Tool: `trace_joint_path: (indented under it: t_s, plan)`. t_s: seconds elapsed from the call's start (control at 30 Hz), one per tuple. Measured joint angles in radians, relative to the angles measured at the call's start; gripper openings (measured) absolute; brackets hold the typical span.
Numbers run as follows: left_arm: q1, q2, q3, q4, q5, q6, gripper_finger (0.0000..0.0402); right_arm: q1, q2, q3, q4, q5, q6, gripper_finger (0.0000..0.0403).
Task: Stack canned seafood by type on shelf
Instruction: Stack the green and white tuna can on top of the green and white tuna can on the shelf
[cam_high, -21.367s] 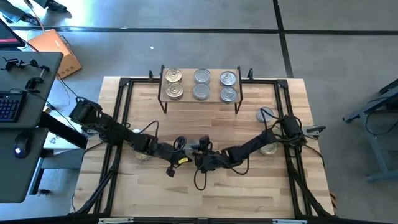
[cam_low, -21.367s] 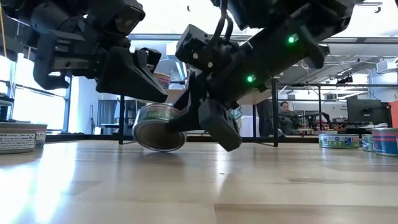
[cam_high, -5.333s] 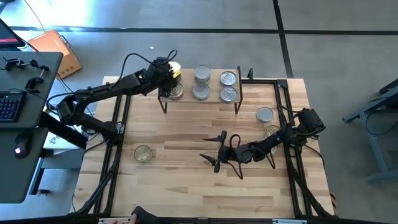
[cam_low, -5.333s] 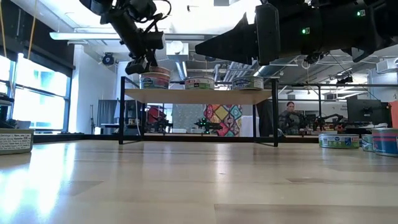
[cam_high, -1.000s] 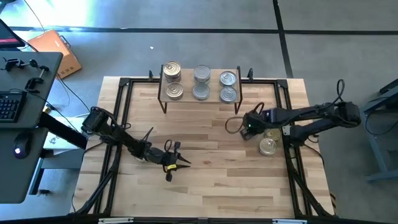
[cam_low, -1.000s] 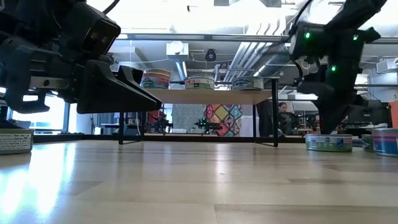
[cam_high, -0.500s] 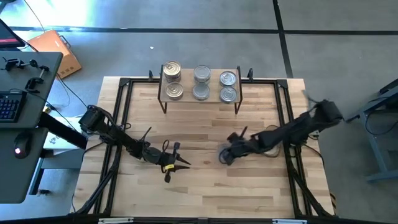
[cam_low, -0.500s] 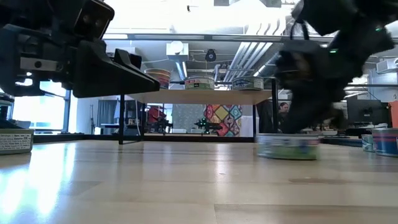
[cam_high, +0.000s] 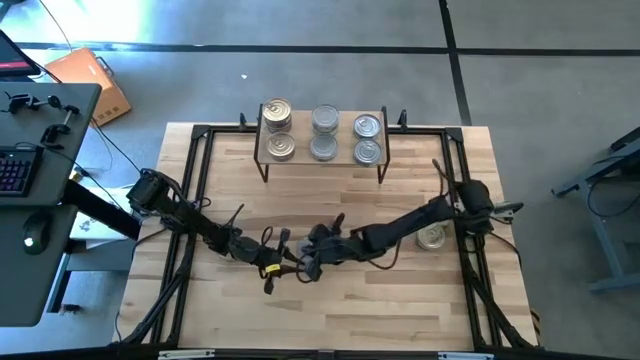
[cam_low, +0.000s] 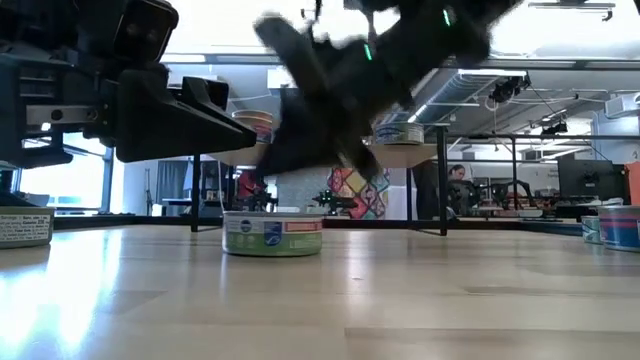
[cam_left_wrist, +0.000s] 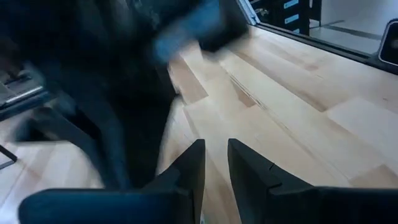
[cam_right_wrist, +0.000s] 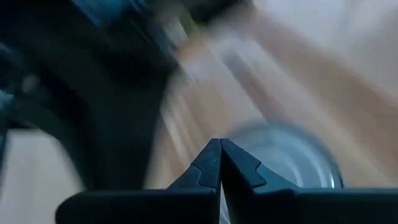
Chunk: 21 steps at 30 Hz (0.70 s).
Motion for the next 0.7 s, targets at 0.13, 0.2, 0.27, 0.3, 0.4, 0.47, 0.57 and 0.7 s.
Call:
trace_joint_path:
  t_s: [0.13,0.2,0.27,0.3,0.4,0.47,0.57,0.7]
  plan:
    - [-0.007,0.000,0.000,-0.022,0.001,0.000,0.0076,0.004,-0.028,0.053,-0.079,0.052,-0.073,0.0000]
    - [-0.009,-0.003,0.000,-0.052,-0.013,-0.001,0.0086,0.008,-0.038,0.055,-0.137,0.055,-0.091,0.0000]
    - [-0.009,-0.010,0.000,-0.090,-0.036,-0.001,0.0099,0.014,-0.051,0.055,-0.189,0.056,-0.115,0.0000]
    - [-0.009,-0.016,0.000,-0.116,-0.058,-0.001,0.0106,0.019,-0.057,0.056,-0.214,0.056,-0.136,0.0000]
    - [-0.009,-0.038,0.000,-0.180,-0.115,-0.010,0.0128,0.033,-0.060,0.057,-0.284,0.048,-0.200,0.0001]
    - [-0.009,-0.059,0.000,-0.201,-0.125,-0.032,0.0143,0.034,-0.058,0.057,-0.316,0.061,-0.218,0.0009]
    - [-0.013,-0.103,0.000,-0.256,-0.125,-0.046,0.0160,0.003,-0.056,0.058,-0.311,0.117,-0.270,0.0045]
    - [-0.026,-0.166,0.000,-0.354,-0.130,-0.044,0.0168,-0.058,-0.037,0.057,-0.311,0.097,-0.327,0.0121]
